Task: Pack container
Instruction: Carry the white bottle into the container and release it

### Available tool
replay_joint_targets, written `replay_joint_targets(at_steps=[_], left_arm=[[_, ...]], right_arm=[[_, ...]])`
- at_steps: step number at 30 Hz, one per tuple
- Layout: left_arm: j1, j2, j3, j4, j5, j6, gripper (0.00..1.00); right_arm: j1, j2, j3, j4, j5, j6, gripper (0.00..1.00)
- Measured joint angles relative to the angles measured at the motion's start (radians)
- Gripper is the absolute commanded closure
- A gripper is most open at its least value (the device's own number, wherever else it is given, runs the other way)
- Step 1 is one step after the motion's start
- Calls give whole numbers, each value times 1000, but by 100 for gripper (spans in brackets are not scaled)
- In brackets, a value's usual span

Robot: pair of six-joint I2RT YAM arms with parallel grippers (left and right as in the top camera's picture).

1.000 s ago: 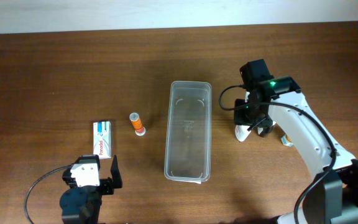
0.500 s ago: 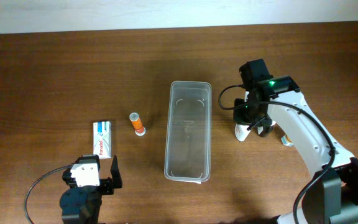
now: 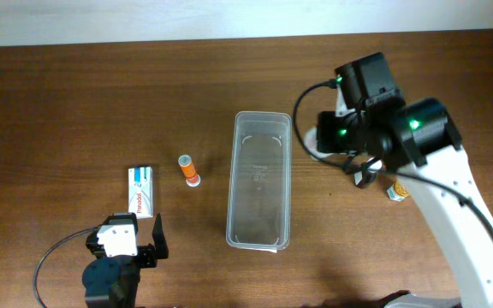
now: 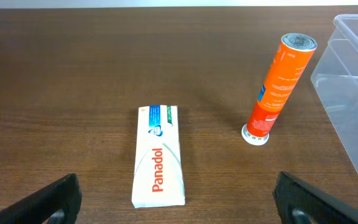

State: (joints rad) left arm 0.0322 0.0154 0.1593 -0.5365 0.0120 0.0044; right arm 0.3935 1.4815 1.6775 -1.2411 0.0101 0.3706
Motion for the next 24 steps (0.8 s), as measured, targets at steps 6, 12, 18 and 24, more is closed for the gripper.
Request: replay_joint_targets(at_steps=[6,12,18,24], left_arm=[[0,0,0,0,0,0,1],[0,0,0,0,0,0,1],[0,0,0,0,0,0,0],[0,0,0,0,0,0,1]], right_arm=[[167,51,6,89,0,19,85],[213,227,6,162,3,23,85],[201,424,5,263,19,23,85],[192,486,4,342,27,23,84]])
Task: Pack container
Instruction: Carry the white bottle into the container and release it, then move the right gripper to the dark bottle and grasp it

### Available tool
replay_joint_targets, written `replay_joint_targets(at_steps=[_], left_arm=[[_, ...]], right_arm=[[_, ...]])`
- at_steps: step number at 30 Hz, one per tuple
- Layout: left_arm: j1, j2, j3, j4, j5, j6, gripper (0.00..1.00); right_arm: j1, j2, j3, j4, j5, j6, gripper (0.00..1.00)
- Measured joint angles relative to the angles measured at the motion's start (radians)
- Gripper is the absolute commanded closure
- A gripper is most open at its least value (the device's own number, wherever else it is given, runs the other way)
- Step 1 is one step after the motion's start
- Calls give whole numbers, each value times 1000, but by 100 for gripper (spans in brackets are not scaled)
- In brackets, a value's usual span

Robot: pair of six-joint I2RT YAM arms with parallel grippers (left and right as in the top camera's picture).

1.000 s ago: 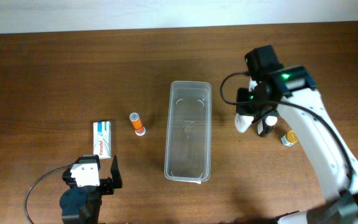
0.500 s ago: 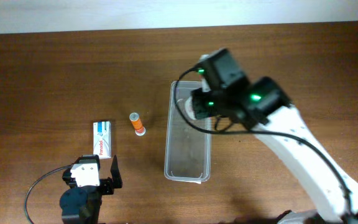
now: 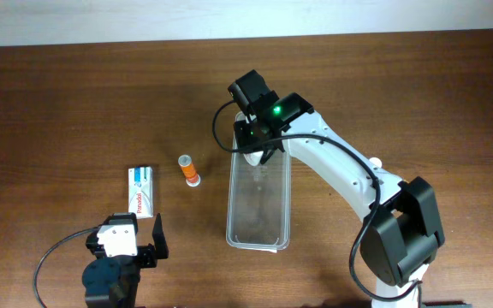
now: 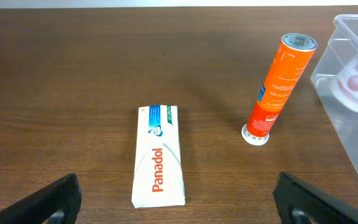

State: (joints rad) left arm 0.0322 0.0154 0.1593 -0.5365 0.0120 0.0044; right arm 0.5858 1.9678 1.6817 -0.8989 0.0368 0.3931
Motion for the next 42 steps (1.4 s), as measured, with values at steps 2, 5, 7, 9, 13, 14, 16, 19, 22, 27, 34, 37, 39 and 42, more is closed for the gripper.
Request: replay_joint_targets(at_steps=[2,5,7,9,13,14,16,19,22,27,34,37,39,42], left_arm=[[0,0,0,0,0,0,1],[0,0,0,0,0,0,0],[0,0,0,0,0,0,0],[0,0,0,0,0,0,1],[0,0,0,0,0,0,1],[0,0,0,0,0,0,1],[0,0,0,0,0,0,1],[0,0,0,0,0,0,1],[0,0,0,0,0,0,1],[0,0,0,0,0,0,1],[0,0,0,0,0,0,1],[0,0,0,0,0,0,1],[0,0,0,0,0,0,1],[0,0,0,0,0,0,1]], right_arm=[[0,0,0,19,2,0,76],[0,4,0,44,8,-2,62],[0,7,0,61,9,0,55],[0,9,0,66,9,3,54],[0,12,0,65,8,0,54],[0,12,0,62,9,0,53],[0,12,2,36,9,-1,51],[0,8,18,-39,18,-4,44],[0,-27,51,-143,44,-5,33],[-11,-220,111,-327,110,-4,27],[-216,-474,154,-546,161,-2,27],[-338,-470,125,-562,168,0,27],[-408,-454,60,-538,164,-1,27],[-488,-428,-64,-453,129,-16,27]])
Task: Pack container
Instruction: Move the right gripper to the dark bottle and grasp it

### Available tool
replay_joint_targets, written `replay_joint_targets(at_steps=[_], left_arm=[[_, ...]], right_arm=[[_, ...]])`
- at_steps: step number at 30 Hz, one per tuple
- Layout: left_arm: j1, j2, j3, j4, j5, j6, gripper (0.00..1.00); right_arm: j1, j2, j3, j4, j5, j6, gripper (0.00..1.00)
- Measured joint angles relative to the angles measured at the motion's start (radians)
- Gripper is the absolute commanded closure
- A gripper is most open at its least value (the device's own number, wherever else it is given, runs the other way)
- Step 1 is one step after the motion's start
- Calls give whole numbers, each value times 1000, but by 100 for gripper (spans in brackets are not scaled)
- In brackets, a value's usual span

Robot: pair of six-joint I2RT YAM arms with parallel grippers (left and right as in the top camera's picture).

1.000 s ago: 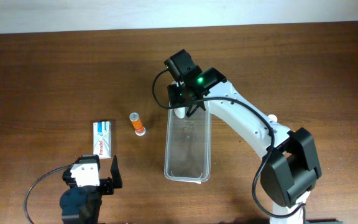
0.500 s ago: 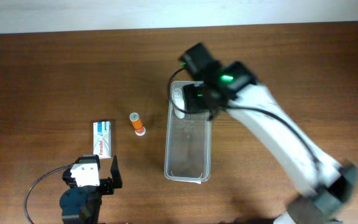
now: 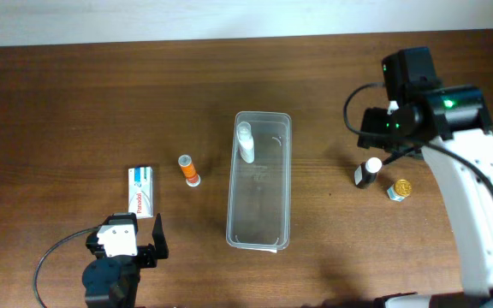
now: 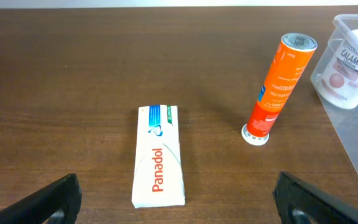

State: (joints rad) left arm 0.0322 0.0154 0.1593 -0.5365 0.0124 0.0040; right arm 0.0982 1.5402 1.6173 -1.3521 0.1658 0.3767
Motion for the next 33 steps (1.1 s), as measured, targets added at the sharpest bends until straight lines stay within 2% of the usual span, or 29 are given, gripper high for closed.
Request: replay_joint_targets(at_steps=[7,11,13,21,24,33], left_arm=[[0,0,0,0,0,0,0],[0,0,0,0,0,0,0],[0,0,0,0,0,0,1],[0,0,0,0,0,0,0],[0,0,0,0,0,0,1],[0,0,0,0,0,0,1]], right_arm=[[-111,55,-279,188,-86,-64,31],[-161,58,-351,289,-150,-118,41],[-171,59,-364,313,-169,-136,45],[-174,87,-365,362,-208,-149,48],[-174,124,-365,362,-220,-154,61],[-174,148,-365,350,-236,-150,75]])
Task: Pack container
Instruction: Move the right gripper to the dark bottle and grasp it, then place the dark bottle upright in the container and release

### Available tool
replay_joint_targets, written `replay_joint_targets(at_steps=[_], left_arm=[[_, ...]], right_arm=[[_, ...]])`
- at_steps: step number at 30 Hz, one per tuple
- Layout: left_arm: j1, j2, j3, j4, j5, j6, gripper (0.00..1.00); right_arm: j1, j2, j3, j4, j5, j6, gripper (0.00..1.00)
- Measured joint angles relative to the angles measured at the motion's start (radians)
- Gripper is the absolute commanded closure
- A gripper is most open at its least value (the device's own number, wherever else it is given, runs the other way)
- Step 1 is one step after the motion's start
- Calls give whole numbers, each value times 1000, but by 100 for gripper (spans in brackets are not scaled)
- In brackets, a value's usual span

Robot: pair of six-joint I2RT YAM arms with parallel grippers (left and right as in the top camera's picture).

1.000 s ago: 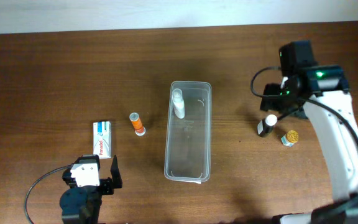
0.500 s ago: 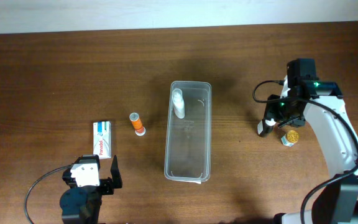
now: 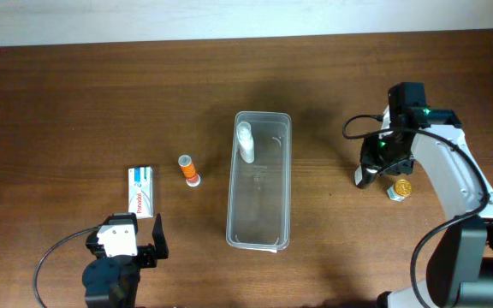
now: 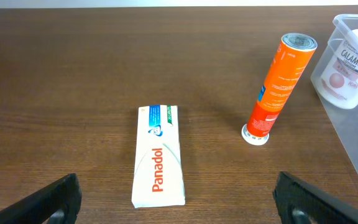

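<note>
The clear plastic container (image 3: pixel 259 184) stands mid-table with a white Calamol bottle (image 3: pixel 246 142) lying in its far end, also visible in the left wrist view (image 4: pixel 347 68). An orange tube (image 4: pixel 280 79) stands upright left of the container. A white Panadol box (image 4: pixel 158 155) lies flat beside it. My left gripper (image 4: pixel 178 205) sits open just short of the box, touching nothing. My right gripper (image 3: pixel 373 164) is lowered onto a small dark bottle (image 3: pixel 364 178) right of the container. Its jaws are hidden by the wrist.
A small gold-capped jar (image 3: pixel 399 187) stands right next to the dark bottle, under the right arm. The right arm's cable loops over the table between the container and the dark bottle.
My right gripper was raised behind the dark bottle and is now down at the bottle itself. The left gripper, box, tube and container are unchanged.
The container was empty while my right gripper was just right of it. Then that gripper was over the container's far end with the white bottle. Then the bottle lay inside and the arm was back at the right. Now it is at the dark bottle.
</note>
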State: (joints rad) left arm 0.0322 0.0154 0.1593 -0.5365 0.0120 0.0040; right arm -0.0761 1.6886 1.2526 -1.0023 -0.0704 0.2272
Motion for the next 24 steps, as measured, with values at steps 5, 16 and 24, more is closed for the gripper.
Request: replay_joint_targets(at_steps=[5,16,24], left_arm=[[0,0,0,0,0,0,0],[0,0,0,0,0,0,1],[0,0,0,0,0,0,0]], right_arm=[[4,-6,8,-83,-3,1,79],[219,-141,278,-281,-2,32,82],[444,-154,351,-173,-7,126,84]])
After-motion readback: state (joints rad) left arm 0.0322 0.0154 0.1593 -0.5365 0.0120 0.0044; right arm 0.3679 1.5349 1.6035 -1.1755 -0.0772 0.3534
